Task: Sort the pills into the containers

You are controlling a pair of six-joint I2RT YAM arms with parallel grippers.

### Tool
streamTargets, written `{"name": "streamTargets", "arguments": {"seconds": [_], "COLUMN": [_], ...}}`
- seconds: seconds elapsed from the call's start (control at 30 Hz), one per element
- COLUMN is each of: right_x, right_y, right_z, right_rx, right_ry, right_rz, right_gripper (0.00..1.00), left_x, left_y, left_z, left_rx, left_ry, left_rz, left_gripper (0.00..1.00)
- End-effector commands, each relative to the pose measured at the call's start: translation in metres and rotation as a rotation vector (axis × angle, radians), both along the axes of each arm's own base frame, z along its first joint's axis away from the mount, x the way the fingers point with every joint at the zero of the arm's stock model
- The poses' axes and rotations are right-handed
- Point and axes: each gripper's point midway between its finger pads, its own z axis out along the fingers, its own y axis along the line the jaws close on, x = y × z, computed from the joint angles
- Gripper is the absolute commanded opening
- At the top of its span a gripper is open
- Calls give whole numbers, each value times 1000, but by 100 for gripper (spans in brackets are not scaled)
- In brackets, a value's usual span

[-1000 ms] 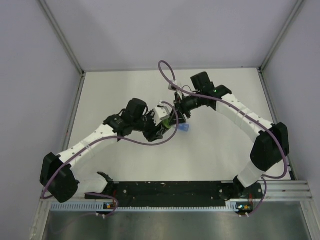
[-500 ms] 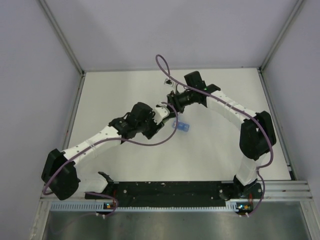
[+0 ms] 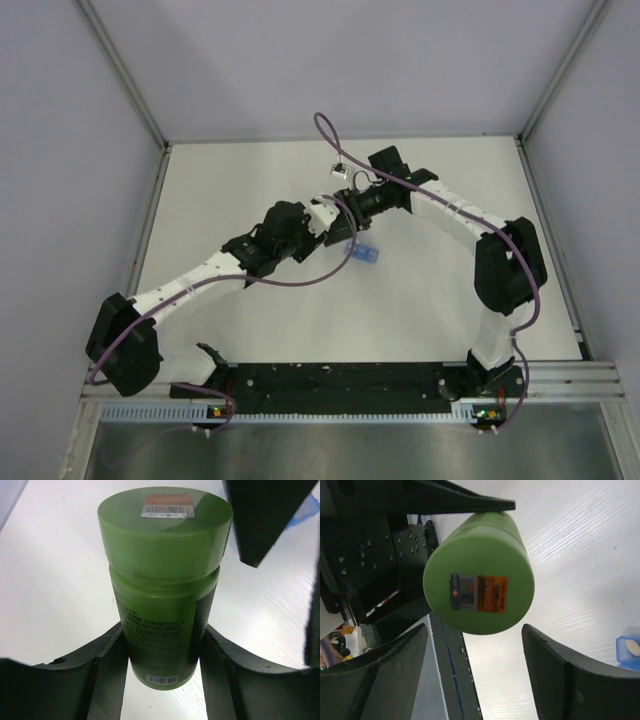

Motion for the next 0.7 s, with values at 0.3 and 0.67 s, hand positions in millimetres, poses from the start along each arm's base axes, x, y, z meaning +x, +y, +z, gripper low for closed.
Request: {"name": "streamTargets", "arguments": {"seconds": [0.3,0.67], "right_x": [-1,-29], "right_y": [-39,-61], "right_z": [39,100], "right_rx": [76,172], "right_ry": [-148,-651], "right_rz": [-10,125], "right_gripper": [84,87], "left_x": [14,-99], "left_y": [-12,-62], "left_z": [54,72], "left_rx": [-159,-391], "left_ry": [-117,301], "left_rz": [-7,-607], "left_gripper": [0,0]}}
